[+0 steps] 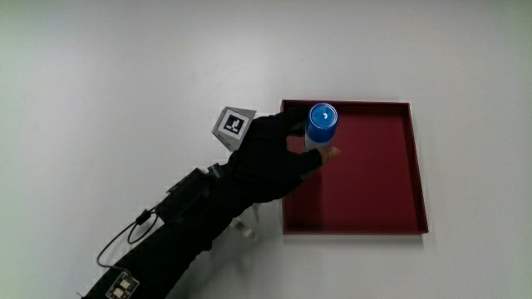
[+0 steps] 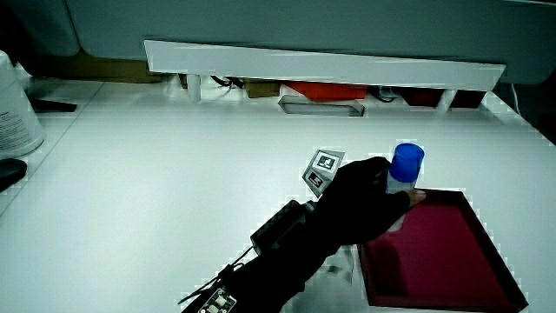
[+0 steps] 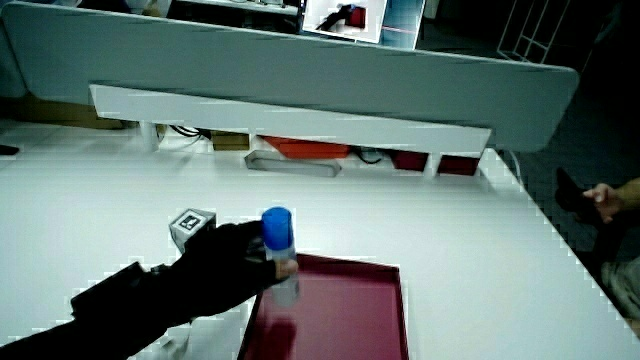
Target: Place glue into plate
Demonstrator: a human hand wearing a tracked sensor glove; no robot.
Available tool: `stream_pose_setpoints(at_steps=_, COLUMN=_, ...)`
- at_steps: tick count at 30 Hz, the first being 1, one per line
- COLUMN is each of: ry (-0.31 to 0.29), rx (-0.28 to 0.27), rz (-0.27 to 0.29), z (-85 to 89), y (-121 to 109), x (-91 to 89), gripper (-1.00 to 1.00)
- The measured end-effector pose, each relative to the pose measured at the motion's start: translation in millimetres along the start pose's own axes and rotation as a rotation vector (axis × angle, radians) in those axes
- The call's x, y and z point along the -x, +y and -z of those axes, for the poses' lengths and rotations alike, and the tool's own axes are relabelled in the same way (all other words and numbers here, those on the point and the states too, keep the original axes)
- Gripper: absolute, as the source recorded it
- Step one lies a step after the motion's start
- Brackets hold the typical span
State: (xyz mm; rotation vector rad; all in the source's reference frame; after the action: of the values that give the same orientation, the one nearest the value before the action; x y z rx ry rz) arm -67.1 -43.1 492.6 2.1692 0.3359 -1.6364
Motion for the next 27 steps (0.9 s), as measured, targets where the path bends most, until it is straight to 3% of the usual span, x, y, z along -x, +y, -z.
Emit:
stream_pose_setpoints(at_steps=1, ry=0.008, rx=0.000, rz=0.012, z=2.6, y=0, x=4.1, gripper=0.00)
stream_pose_setpoints(at_steps=2, ry=0.011, rx=0.011, rz=-0.021, z=4.5, y=-1, x=5.0, gripper=0.00)
stream_pose_setpoints(at_steps=6, ry=0.015, rx=0.034, rz=-0.042, z=11.8, y=-2, x=14.9, gripper=0.00)
stream_pose_setpoints(at_steps=8, ry=0.033, rx=0.034, rz=-0.031, z=14.5, y=-2, x=18.6, gripper=0.00)
stream_pose_setpoints(at_steps=10, ry=0.043, rx=0.046, rz=-0.069, z=16.1, y=-3, x=19.6, gripper=0.00)
stream_pose_setpoints(at_steps=16, ry=0.036, rx=0.043, rz=-0.052, z=18.4, y=-4, x=20.9, gripper=0.00)
stream_pose_setpoints(at_steps=19, ry=0.044, rx=0.049, rz=-0.071, z=19.1, y=-4, x=20.4, gripper=0.00)
stream_pose_setpoints(at_steps=22, ry=0.037, rx=0.049, rz=-0.059, z=20.5, y=-4, x=22.6, gripper=-0.25)
stream_pose_setpoints(at_steps=23, ry=0.019, rx=0.054, rz=-0.083, z=20.6, y=-5, x=22.1, gripper=-0.33)
stream_pose_setpoints(at_steps=26, ry=-0.037, rx=0.054, rz=-0.072, z=17.5, y=-6, x=23.2, gripper=-0.58)
stream_pose_setpoints(at_steps=27, ry=-0.039, rx=0.047, rz=-0.041, z=15.6, y=-6, x=24.9, gripper=-0.67)
